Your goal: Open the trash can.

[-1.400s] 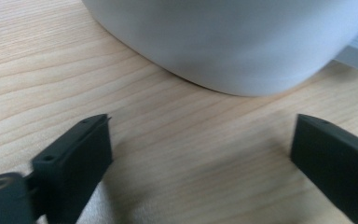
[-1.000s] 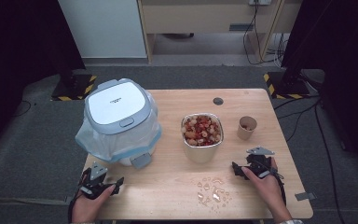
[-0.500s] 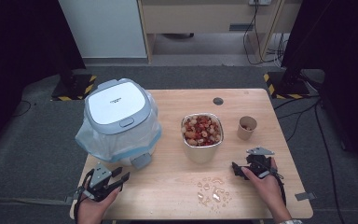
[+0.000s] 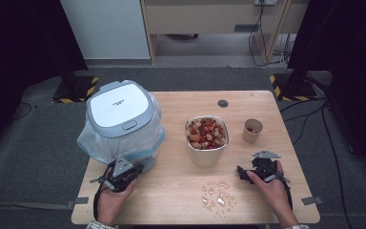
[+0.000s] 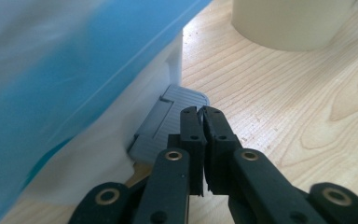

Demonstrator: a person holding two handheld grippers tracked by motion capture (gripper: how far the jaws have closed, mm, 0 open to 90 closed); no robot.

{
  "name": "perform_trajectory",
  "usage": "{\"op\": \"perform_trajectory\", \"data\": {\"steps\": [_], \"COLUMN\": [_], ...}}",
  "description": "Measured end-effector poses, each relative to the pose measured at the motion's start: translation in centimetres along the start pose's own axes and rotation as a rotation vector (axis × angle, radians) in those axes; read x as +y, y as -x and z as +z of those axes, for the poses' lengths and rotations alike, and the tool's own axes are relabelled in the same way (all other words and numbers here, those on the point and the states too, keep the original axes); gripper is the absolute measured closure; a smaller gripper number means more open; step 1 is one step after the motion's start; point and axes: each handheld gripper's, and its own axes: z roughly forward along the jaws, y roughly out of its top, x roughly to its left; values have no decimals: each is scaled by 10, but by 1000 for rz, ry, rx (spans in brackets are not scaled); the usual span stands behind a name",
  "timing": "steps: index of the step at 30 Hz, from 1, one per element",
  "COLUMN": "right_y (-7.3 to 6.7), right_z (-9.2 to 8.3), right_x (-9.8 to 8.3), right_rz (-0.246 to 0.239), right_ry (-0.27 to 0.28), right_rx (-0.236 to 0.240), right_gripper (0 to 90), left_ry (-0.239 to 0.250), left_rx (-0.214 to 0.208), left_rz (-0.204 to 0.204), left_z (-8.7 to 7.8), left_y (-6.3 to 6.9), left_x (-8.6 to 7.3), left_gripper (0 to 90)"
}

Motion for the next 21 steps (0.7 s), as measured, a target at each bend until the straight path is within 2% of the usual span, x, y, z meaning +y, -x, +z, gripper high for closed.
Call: {"op": "perform_trajectory", "data": {"steps": [1, 9, 11, 13, 17, 21], "right_y": [0, 0, 0, 0, 0, 0], "right_z": [0, 0, 0, 0, 0, 0], "right_x": [0, 0, 0, 0, 0, 0], "right_rz": [1, 0, -1, 0, -1, -2], "right_ry": [0, 0, 0, 0, 0, 0], "right_rx": [-1, -1, 0, 0, 1, 1], "right_gripper": [8, 8, 8, 8, 8, 8], "left_ry": [-10, -37, -40, -62, -63, -63], "left_rx": [10, 39, 37, 48, 63, 62], "left_rz": [20, 17, 14, 36, 50, 36], "left_z": [5, 20, 21, 24, 26, 27], "left_y": [1, 0, 0, 1, 2, 2], "left_x": [2, 3, 3, 1, 1, -1], "left_gripper": [884, 894, 895, 895, 895, 896]}}
